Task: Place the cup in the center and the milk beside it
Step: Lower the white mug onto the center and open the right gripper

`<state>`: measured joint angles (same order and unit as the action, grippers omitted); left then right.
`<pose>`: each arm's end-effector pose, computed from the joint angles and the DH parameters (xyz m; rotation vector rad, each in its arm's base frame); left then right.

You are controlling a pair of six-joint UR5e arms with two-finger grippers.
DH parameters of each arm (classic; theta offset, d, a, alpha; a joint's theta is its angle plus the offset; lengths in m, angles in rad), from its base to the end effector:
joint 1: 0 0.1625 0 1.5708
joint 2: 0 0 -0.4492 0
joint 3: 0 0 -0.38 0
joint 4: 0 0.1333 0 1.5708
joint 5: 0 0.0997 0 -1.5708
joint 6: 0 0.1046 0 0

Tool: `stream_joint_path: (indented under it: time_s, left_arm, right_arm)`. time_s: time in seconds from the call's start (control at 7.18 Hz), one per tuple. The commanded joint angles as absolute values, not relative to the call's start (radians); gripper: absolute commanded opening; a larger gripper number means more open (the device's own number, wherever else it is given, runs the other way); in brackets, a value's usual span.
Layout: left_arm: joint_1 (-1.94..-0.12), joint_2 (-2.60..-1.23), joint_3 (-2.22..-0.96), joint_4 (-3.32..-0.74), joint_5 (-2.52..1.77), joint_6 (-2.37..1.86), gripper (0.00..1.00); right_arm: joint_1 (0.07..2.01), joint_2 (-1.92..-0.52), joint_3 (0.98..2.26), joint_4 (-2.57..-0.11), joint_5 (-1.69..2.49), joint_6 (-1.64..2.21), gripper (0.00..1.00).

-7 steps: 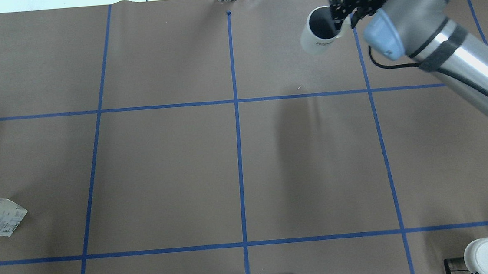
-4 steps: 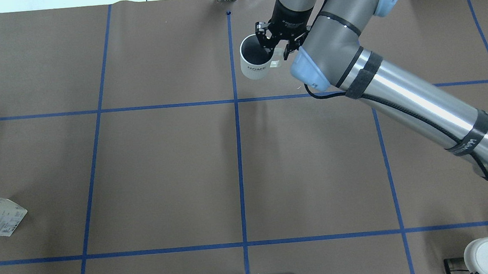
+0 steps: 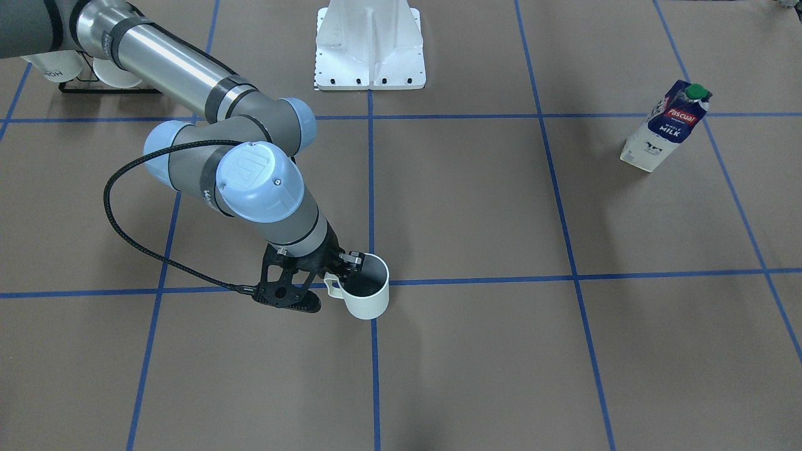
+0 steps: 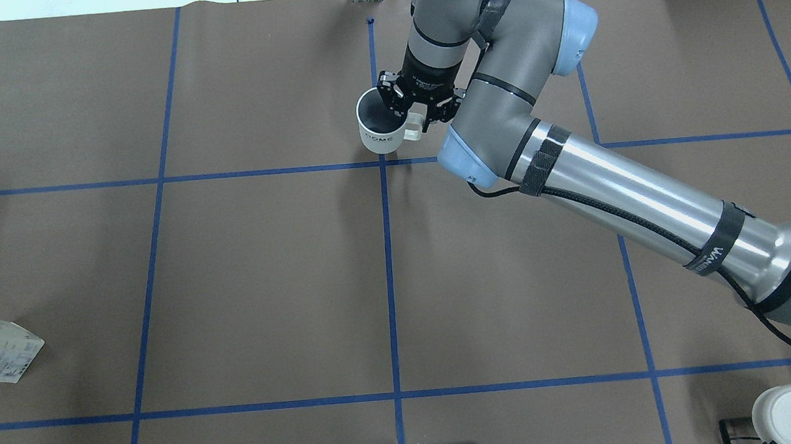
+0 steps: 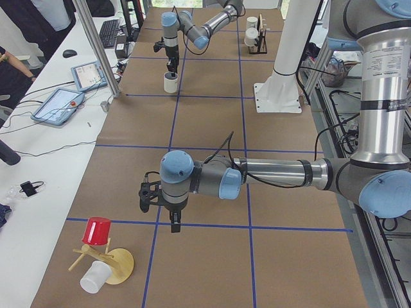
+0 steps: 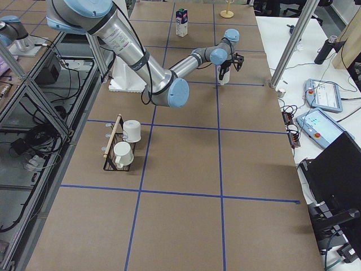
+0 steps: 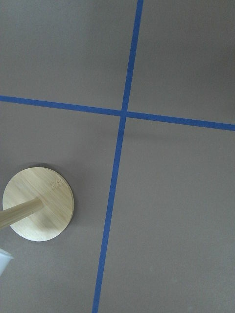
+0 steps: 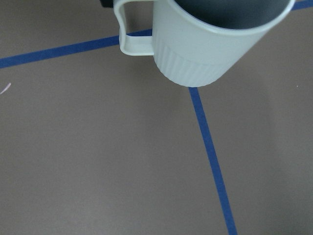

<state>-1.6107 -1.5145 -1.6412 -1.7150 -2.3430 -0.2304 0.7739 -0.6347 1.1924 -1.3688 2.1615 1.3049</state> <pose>-0.0788 -0.4622 0.6639 0.0765 0.7826 -0.1951 -0.5313 -0.6242 0.2221 -0.1214 -0.9191 0.2470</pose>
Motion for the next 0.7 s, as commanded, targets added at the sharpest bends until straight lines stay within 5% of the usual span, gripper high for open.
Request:
stream_joint_path:
  time_s: [0.0, 0.56]
  left_arm:
    - [-1.611, -1.520, -1.625, -1.715, -2.347, -0.227, 0.99]
    - [-1.611, -1.543, -1.609, -1.715, -2.349, -0.229, 0.99]
  right_arm:
    - [0.761, -0.640, 1.199, -1.371, 2.161, 1.319, 0.99]
    - [0.808, -0.755, 1.377, -1.452, 2.180, 1.270, 1.00]
